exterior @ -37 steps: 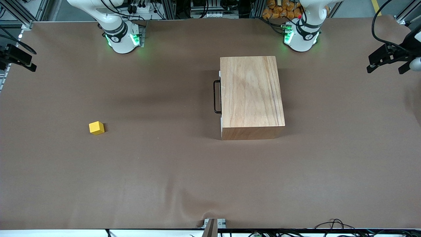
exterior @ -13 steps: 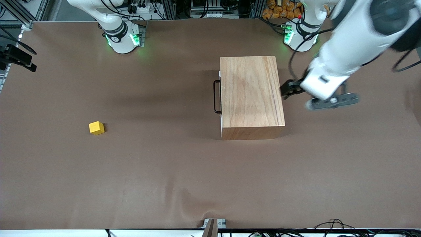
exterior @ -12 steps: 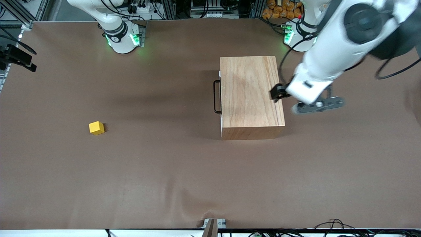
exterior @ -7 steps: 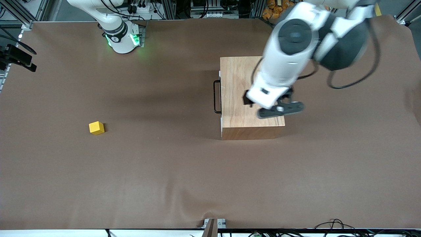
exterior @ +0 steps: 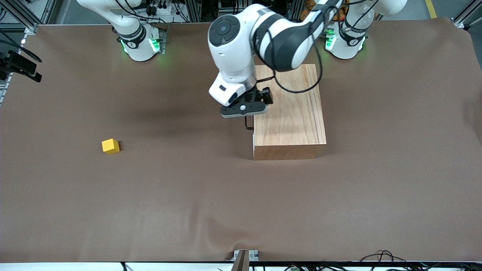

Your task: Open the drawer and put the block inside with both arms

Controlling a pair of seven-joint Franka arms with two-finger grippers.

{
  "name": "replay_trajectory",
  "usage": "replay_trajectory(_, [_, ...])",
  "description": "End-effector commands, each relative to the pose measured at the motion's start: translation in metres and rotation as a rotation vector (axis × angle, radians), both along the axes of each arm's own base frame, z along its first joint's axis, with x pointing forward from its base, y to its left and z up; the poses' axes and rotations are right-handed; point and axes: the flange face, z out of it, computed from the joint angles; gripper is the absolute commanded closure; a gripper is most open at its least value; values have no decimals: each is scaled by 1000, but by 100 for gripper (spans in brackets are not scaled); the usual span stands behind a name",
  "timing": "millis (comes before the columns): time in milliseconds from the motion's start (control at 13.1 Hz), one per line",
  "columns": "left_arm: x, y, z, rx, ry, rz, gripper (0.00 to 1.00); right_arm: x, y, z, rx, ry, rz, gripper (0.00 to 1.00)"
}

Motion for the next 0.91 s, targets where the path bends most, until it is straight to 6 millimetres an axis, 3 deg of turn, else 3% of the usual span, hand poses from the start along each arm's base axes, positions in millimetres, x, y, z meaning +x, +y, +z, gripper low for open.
replay_trajectory(0, [-15,-32,-7,-29,-51,-6,0,-7,1,3,-18,-2,-1,0])
replay_trajectory(534, [-71,-87,-55,-13,-51,7,0,-7,2,4,-15,-4,1,0])
replay_trajectory(686, [-85,-96,-64,1,-58,24,0,-7,2,4,-15,-4,1,0])
replay_trajectory(839, [-85,-96,-75,20,-49,37,0,-7,1,3,-15,-2,-1,0])
